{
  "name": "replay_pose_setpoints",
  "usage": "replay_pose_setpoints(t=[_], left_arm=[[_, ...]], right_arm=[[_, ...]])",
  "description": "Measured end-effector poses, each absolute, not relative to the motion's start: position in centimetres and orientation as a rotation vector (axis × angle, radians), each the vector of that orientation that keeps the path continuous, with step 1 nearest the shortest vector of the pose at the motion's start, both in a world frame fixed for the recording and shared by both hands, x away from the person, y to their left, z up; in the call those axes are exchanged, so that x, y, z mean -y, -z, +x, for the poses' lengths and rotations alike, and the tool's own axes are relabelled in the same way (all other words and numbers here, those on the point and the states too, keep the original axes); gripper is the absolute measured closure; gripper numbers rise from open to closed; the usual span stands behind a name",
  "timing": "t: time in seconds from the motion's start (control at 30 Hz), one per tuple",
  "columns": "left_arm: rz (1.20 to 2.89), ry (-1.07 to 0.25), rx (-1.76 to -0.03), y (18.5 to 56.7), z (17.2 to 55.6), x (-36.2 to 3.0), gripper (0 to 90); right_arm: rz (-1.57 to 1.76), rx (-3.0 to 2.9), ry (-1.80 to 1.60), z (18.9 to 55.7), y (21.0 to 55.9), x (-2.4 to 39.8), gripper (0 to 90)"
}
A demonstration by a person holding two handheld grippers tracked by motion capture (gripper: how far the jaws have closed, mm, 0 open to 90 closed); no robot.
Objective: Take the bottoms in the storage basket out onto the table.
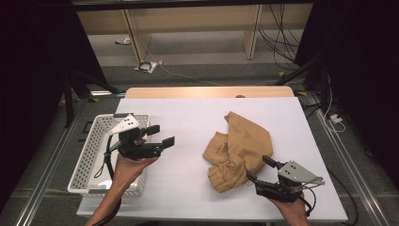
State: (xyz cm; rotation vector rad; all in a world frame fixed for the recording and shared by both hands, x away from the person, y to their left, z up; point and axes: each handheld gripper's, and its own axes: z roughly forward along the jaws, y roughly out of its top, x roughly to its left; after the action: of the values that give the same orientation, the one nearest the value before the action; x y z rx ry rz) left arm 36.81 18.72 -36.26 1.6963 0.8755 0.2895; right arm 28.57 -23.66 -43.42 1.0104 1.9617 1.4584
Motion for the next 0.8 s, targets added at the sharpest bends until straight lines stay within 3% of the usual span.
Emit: replay_pose_setpoints(t=[0.8], left_arm=[[1.648,-0.389,-1.018,36.7,36.8,-24.2,18.4]], right_arm=[[1.008,-1.964,-1.459,28.6,43.5,23.7,24.8]])
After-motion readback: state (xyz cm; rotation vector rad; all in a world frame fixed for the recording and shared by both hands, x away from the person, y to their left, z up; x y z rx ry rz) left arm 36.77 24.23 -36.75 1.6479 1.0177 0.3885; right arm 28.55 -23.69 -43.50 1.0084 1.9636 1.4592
